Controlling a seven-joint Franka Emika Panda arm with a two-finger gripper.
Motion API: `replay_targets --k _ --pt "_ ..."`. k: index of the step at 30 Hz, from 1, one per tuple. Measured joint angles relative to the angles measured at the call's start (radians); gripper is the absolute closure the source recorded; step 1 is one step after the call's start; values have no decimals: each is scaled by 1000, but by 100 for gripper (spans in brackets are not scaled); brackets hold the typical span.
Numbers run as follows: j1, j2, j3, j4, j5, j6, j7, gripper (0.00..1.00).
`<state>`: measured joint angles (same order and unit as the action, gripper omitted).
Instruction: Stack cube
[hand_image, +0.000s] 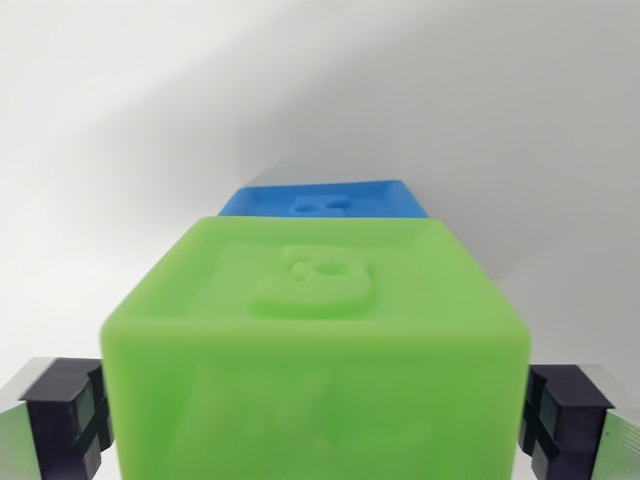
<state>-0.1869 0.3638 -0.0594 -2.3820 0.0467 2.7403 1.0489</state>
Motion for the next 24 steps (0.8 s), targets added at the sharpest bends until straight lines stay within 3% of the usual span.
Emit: replay_targets --k 10,24 --pt "1 -11 -1 -1 0 -8 1 0" --pt "4 -101 -7 -9 -10 -86 7 0"
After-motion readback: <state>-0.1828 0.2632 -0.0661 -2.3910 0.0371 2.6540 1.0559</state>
